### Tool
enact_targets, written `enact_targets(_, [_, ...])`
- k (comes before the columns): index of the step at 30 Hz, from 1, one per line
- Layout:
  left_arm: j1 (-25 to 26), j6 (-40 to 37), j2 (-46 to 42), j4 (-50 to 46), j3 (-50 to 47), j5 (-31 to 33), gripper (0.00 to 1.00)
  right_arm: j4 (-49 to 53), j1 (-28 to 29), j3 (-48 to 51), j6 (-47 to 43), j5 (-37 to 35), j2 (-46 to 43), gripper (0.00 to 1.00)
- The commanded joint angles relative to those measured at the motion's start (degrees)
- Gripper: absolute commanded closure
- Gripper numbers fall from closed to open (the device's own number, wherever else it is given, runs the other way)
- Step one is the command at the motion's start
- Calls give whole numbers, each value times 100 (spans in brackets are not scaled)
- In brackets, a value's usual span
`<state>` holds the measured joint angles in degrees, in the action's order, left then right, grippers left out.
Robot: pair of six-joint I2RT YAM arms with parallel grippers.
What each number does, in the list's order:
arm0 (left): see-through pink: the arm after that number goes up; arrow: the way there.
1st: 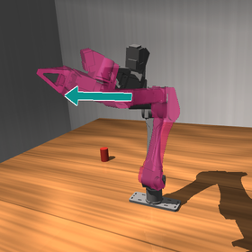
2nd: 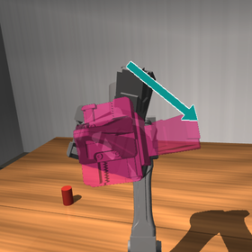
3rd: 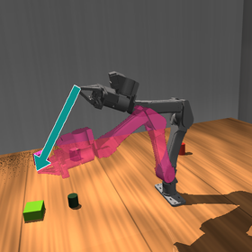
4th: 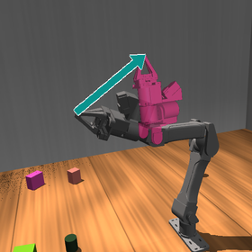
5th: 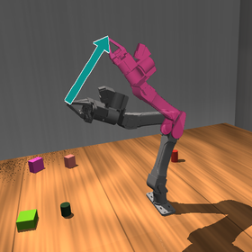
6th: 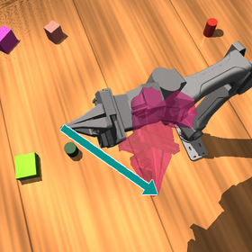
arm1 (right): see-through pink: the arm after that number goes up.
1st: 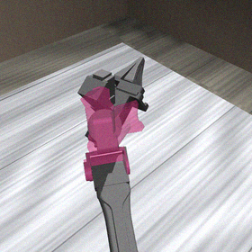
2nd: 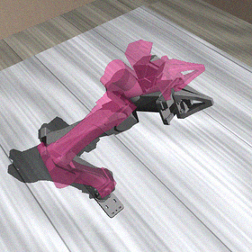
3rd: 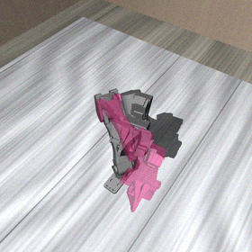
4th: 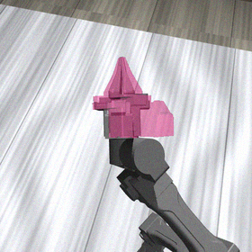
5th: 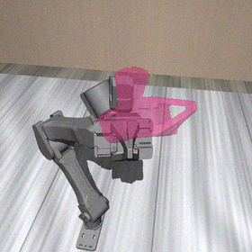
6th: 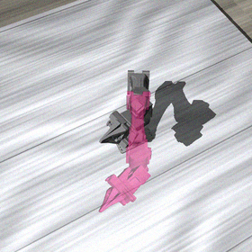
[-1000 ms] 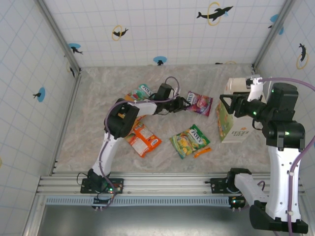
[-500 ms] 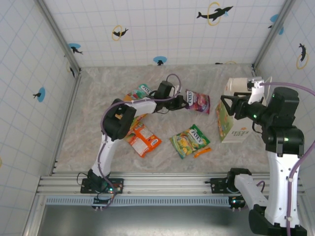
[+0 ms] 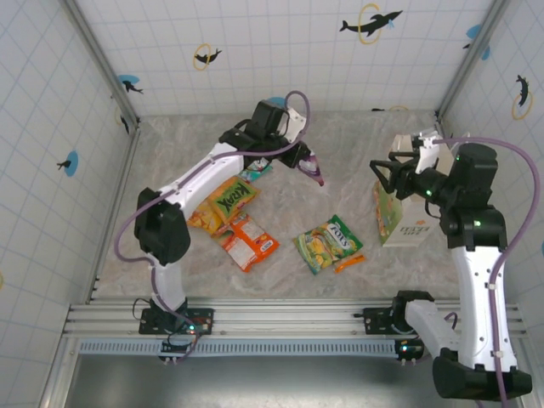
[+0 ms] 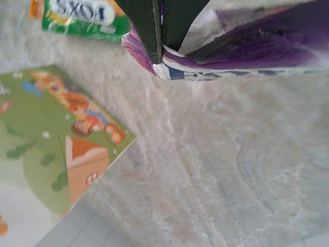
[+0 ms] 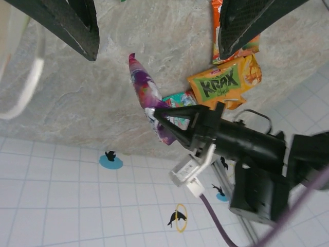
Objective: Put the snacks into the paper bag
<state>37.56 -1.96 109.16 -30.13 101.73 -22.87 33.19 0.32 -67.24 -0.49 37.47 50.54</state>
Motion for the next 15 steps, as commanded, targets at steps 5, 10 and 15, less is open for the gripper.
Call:
enact_targets(5, [49, -2095, -783, -1848, 74, 1607, 100, -796, 1010, 150, -740, -309, 449, 39])
enact_targets(10, [85, -2875, -1489, -1753, -509, 2325, 100, -1187, 1811, 396, -1426, -737, 816, 35])
enact_targets(15, [118, -3701, -2346, -1509, -1120, 2272, 100, -2295, 1963, 1069, -1641, -370, 965, 30])
